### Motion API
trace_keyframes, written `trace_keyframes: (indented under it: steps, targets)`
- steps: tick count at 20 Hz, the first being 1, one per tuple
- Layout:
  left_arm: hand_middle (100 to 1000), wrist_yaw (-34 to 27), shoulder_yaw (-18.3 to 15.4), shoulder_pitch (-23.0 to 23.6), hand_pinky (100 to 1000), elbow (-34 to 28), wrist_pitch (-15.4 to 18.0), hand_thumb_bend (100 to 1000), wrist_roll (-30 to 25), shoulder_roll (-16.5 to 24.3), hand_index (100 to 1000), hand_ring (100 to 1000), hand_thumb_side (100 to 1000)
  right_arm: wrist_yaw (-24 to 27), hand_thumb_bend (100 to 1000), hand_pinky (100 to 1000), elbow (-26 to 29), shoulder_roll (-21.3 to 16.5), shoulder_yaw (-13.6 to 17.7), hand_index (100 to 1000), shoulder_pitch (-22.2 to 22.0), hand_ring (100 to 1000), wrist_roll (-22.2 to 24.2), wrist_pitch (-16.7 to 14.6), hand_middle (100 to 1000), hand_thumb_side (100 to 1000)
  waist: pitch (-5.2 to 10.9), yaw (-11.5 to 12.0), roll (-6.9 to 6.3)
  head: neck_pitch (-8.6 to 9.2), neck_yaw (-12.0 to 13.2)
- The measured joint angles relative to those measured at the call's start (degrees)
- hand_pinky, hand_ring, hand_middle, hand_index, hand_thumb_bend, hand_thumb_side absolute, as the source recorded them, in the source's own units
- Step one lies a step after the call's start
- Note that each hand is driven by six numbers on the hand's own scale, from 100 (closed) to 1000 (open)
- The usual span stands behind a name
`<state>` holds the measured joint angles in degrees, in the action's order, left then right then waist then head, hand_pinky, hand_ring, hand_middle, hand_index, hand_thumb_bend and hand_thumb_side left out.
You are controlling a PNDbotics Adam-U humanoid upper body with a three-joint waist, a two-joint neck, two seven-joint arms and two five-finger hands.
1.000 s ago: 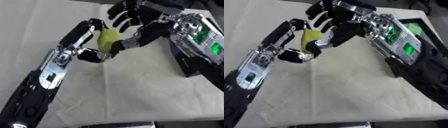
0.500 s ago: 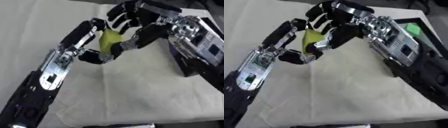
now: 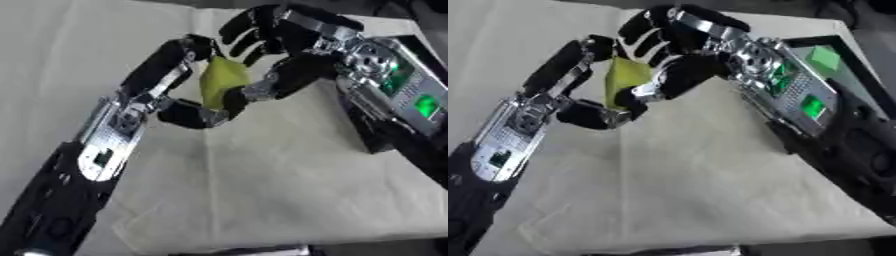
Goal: Pick up the objects with one hand, pass them to the other hand, and then place them into the box on the other side of the table.
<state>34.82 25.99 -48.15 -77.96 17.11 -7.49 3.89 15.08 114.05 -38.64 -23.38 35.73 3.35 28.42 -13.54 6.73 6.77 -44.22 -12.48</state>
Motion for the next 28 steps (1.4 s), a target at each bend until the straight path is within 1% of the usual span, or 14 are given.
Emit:
trace_keyframes:
  steps: [8, 17, 28]
  targets:
    - [528, 0.1, 0.0, 0.3, 767, 0.0, -0.2, 100, 0.2, 0.1, 460, 595, 361, -1.2, 727, 693, 0.0, -0.6, 0.1, 757, -1.2, 750, -0.2, 0.1, 710, 135, 0.0, -0.3, 0.0, 0.0, -0.3]
    - [526, 0.5, 0.1, 0.3, 765, -0.5, 0.0, 100, 0.7, 0.1, 459, 594, 319, -1.1, 709, 688, 0.0, -0.6, 0.2, 737, -1.4, 740, -0.1, 0.7, 660, 117, 0.0, -0.4, 0.0, 0.0, -0.7]
    - [526, 2.5, 0.7, 0.4, 761, -0.7, 0.8, 100, 0.6, 0.1, 459, 595, 270, 0.6, 707, 684, 0.0, -0.5, 0.1, 734, -1.4, 734, -0.5, 1.5, 656, 116, -0.15, -0.4, 0.0, 0.0, -0.8]
